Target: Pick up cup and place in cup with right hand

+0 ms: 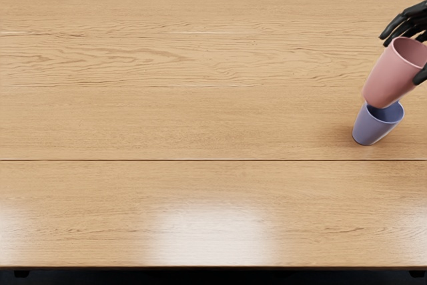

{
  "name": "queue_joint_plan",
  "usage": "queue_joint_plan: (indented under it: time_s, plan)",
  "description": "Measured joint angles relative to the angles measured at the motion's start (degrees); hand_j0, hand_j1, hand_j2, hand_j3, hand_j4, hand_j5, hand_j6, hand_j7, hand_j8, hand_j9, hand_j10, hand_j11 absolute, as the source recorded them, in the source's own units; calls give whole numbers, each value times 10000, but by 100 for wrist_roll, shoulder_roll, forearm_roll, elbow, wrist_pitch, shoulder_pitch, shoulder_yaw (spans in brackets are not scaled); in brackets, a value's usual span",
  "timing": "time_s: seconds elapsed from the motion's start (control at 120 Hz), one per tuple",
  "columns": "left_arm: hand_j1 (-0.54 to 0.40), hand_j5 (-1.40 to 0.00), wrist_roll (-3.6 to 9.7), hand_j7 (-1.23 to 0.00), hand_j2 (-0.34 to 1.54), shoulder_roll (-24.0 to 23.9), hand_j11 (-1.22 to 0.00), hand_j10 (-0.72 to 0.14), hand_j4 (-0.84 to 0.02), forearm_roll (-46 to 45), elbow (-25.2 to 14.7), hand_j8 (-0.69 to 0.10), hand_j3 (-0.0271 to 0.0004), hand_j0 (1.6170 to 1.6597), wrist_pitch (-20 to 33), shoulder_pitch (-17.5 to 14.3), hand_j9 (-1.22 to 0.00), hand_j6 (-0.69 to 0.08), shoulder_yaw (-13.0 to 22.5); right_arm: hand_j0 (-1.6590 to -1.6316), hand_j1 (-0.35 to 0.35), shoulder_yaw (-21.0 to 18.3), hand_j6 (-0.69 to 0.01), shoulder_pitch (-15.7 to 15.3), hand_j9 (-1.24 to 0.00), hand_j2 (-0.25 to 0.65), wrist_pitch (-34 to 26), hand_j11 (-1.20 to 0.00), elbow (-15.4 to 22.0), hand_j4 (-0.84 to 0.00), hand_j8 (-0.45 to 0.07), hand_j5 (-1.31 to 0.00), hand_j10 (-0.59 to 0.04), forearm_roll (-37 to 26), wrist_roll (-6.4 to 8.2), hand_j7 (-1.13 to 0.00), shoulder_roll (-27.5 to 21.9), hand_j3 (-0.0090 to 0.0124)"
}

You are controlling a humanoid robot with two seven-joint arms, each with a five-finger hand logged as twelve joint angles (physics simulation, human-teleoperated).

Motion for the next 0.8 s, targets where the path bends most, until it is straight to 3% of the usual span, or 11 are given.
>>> queue_joint_plan:
  time_s: [0.067,0.125,0.217,0.392,0.8]
  plan:
    - [3262,-248,0,-247,38,0,-247,-191,-192,0,0,-192,-1,16581,0,-1,-247,-192,0,-16565,929,-7,-4052,29,-6595,1089,44,-6601,-7,-4726,-2829,-6744,-3278,4,-3,-6446,-69,3]
    - [3263,-248,0,-247,39,0,-247,-191,-192,0,1,-192,-1,16581,0,-4,-247,-192,0,-16557,880,-28,-3954,37,-6580,793,50,-6558,-25,-4718,-2748,-6701,-3193,-22,-3,-6418,-104,-7]
    - [3261,-250,0,-249,40,0,-249,-191,-192,0,0,-192,-2,16581,0,-1,-249,-192,0,-16552,795,-57,-4098,21,-6497,845,36,-6464,-66,-4752,-2893,-6588,-3343,-152,3,-6382,-127,-3]
    - [3260,-251,0,-251,40,0,-250,-193,-193,0,-1,-193,-2,16581,0,-4,-250,-194,0,-16550,925,-117,-3862,-55,-6482,713,-77,-6450,-106,-4742,-2641,-6549,-3159,-408,39,-6354,-92,-6]
    - [3261,-250,0,-249,40,0,-249,-192,-192,0,0,-193,-2,16581,0,-5,-249,-193,0,-16551,686,-272,-4269,-279,-6387,750,-451,-6387,-132,-4829,-2976,-6414,-3494,-643,89,-6336,163,-3]
